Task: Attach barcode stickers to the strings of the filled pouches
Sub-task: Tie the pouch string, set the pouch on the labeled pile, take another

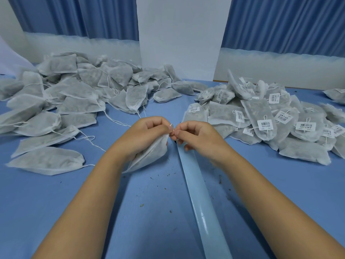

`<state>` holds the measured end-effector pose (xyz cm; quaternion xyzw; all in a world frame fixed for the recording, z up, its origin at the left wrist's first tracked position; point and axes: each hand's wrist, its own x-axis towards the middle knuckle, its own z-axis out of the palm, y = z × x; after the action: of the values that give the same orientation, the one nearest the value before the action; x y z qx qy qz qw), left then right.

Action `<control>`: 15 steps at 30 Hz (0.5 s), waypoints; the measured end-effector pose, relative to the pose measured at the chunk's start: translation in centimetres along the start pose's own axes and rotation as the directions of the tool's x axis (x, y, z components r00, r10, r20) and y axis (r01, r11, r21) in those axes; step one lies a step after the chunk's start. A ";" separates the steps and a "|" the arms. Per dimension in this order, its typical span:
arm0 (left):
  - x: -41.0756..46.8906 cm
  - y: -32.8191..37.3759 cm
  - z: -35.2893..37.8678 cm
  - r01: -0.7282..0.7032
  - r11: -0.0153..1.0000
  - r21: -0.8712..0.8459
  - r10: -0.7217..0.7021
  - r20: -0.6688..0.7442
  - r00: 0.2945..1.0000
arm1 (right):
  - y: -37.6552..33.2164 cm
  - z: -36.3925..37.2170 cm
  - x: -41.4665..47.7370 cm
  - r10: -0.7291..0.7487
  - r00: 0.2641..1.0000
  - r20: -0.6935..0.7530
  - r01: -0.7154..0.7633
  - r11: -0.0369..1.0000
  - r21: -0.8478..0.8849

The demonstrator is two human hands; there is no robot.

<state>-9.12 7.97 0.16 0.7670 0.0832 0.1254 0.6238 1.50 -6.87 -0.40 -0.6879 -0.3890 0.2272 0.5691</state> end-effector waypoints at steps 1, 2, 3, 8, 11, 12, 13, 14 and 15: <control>0.0 0.0 0.1 -0.009 1.000 0.029 0.009 -0.005 1.000 | 0.1 0.1 0.0 -0.002 1.000 -0.006 0.002 1.000 -0.022; 0.1 -0.1 0.1 -0.013 0.998 0.056 0.014 -0.021 1.000 | 0.1 0.2 0.1 -0.004 1.000 -0.023 0.003 1.000 -0.031; 0.2 -0.2 0.1 -0.011 0.997 0.079 0.015 -0.051 0.999 | 0.1 0.2 0.1 -0.006 0.999 -0.046 0.005 1.000 -0.029; 0.4 -0.4 -0.1 0.016 0.993 0.120 -0.003 -0.105 0.994 | 0.2 0.5 0.2 -0.035 0.996 -0.084 0.034 0.999 -0.016; 0.3 -0.3 0.0 0.013 0.992 0.125 -0.001 -0.094 0.996 | 0.3 0.7 -0.1 -0.092 0.992 -0.085 0.091 0.996 -0.010; 0.3 -0.3 0.0 0.015 0.992 0.122 -0.003 -0.098 0.995 | 0.3 0.6 -0.1 -0.117 0.989 -0.088 0.116 0.993 -0.011; 0.4 -0.4 0.0 0.015 0.993 0.120 -0.002 -0.108 0.994 | 0.3 0.6 -0.1 -0.134 0.986 -0.094 0.134 0.991 -0.013; 0.4 -0.4 0.0 0.014 0.992 0.127 0.002 -0.124 0.992 | 0.3 0.6 -0.1 -0.142 0.985 -0.102 0.141 0.990 -0.017; 0.4 -0.5 0.0 0.017 0.990 0.138 0.004 -0.149 0.989 | 0.2 0.5 -0.1 -0.144 0.983 -0.110 0.141 0.989 -0.030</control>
<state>-8.69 8.24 -0.24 0.7967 0.1404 0.1741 0.5615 1.09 -6.65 -0.78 -0.6762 -0.4074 0.1427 0.5970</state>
